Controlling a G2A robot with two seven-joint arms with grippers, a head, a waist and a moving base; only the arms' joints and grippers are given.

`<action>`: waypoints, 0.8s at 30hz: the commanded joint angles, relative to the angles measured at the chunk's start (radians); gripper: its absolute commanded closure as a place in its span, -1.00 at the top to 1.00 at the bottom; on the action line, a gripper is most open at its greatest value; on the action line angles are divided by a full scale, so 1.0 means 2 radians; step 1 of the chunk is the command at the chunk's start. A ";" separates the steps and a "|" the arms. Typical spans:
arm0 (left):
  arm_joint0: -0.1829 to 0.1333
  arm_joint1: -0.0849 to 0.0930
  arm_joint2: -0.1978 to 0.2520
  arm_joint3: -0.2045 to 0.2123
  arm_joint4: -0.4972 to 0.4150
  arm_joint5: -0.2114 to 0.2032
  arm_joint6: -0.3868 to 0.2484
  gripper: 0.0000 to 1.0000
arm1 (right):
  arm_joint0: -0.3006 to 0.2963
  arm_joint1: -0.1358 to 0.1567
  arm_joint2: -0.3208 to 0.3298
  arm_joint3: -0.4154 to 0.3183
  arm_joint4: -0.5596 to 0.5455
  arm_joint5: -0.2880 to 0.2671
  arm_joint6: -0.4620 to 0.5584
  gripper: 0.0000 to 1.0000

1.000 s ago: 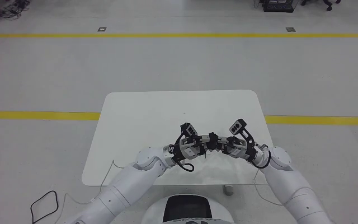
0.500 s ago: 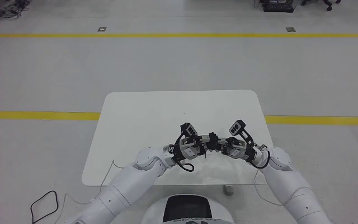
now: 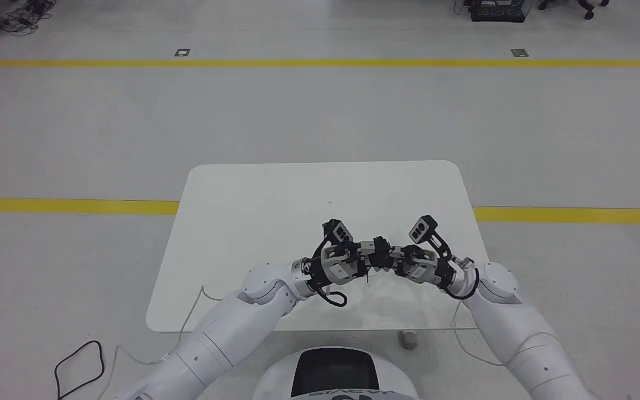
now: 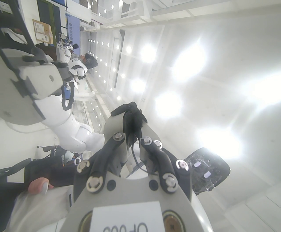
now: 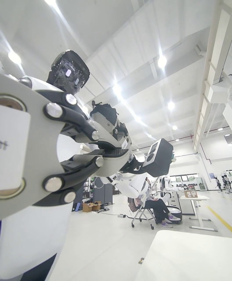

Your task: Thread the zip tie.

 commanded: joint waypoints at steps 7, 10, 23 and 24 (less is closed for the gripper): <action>0.000 0.000 0.000 0.000 0.000 0.000 0.000 -1.00 | 0.005 -0.001 -0.003 0.014 -0.003 0.007 -0.017 -1.00; 0.000 0.000 0.000 0.000 0.000 0.000 0.000 -1.00 | 0.003 -0.002 0.002 0.013 0.008 0.001 -0.018 -0.02; 0.014 0.000 -0.014 -0.012 -0.050 0.010 -0.005 -1.00 | -0.014 0.001 0.019 -0.020 -0.011 -0.028 -0.048 1.00; 0.016 0.001 -0.017 -0.014 -0.053 0.011 -0.011 -1.00 | -0.018 0.002 0.024 -0.026 -0.015 -0.031 -0.051 1.00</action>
